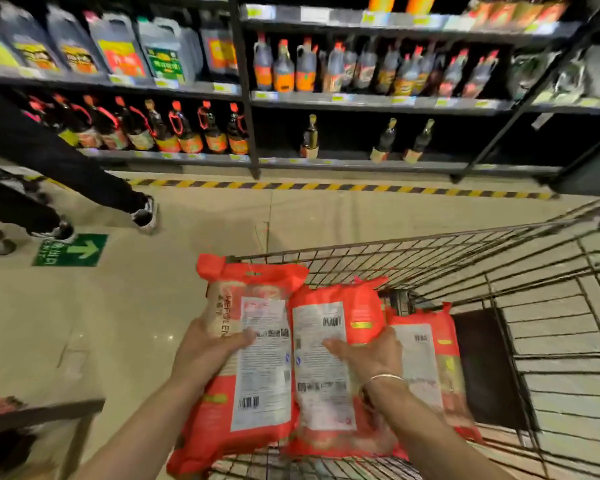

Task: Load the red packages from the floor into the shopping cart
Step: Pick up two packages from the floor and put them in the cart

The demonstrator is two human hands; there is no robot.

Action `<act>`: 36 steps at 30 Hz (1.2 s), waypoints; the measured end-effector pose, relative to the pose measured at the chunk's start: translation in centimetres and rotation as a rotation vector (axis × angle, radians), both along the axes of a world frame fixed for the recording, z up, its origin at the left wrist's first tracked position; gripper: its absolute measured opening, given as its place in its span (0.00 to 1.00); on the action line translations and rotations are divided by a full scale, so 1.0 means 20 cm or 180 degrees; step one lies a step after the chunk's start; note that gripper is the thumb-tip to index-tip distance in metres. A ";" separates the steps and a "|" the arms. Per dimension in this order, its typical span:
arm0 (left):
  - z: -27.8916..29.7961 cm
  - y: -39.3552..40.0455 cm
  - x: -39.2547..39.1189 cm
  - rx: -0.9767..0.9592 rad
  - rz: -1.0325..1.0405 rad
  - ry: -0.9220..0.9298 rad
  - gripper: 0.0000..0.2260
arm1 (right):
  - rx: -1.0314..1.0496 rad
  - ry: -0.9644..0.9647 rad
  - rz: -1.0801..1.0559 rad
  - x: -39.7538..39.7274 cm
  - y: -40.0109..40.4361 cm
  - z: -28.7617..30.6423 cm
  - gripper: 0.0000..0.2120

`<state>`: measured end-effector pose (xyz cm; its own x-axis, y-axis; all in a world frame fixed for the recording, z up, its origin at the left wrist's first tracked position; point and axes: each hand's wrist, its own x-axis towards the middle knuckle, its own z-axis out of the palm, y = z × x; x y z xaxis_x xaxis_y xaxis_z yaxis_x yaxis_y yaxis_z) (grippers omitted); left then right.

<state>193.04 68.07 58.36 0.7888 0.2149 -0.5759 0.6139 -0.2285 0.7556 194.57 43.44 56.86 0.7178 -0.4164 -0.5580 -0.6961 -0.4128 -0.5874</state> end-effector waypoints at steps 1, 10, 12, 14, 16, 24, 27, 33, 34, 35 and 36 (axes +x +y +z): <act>-0.07 0.00 0.03 0.0160 -0.0023 0.0065 0.25 | -0.0048 -0.0007 0.0003 0.02 0.01 -0.06 0.46; -0.58 -0.04 0.07 0.0561 0.0114 0.0548 0.20 | -0.0203 0.0640 -0.0191 0.07 0.16 -0.50 0.56; -0.65 -0.07 0.05 0.0601 0.0315 0.0800 0.33 | -0.0246 0.0667 -0.0248 0.07 0.18 -0.54 0.62; -0.70 -0.09 0.05 0.0856 0.0347 0.0947 0.38 | -0.0185 0.0678 -0.0227 0.06 0.19 -0.59 0.64; -0.74 -0.10 0.08 0.0952 0.0381 0.1056 0.35 | -0.0247 0.0645 -0.0182 0.05 0.18 -0.65 0.64; -0.67 -0.13 0.07 0.1097 0.0405 0.0845 0.31 | -0.0292 0.0614 0.0081 0.06 0.16 -0.55 0.57; -0.55 -0.15 0.05 0.1248 0.0212 0.0517 0.36 | -0.0600 0.0323 0.0516 0.03 0.14 -0.45 0.56; -0.16 -0.22 0.08 0.2009 -0.0789 -0.0335 0.37 | -0.1460 -0.0397 0.1524 0.02 0.04 -0.04 0.41; -0.07 -0.24 0.09 0.2081 -0.0923 -0.0459 0.36 | -0.1663 -0.0580 0.1524 0.02 0.03 0.02 0.39; 0.02 -0.26 0.11 0.2164 -0.1061 -0.0580 0.36 | -0.1843 -0.0740 0.1470 0.02 0.00 0.08 0.39; 0.11 -0.28 0.13 0.2229 -0.1170 -0.0696 0.37 | -0.1971 -0.0884 0.1403 0.02 -0.02 0.16 0.38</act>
<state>195.60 62.38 60.53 0.9578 0.1735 -0.2294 0.2634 -0.8495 0.4571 194.97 43.02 59.99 0.9665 -0.2379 -0.0962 -0.2558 -0.9223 -0.2897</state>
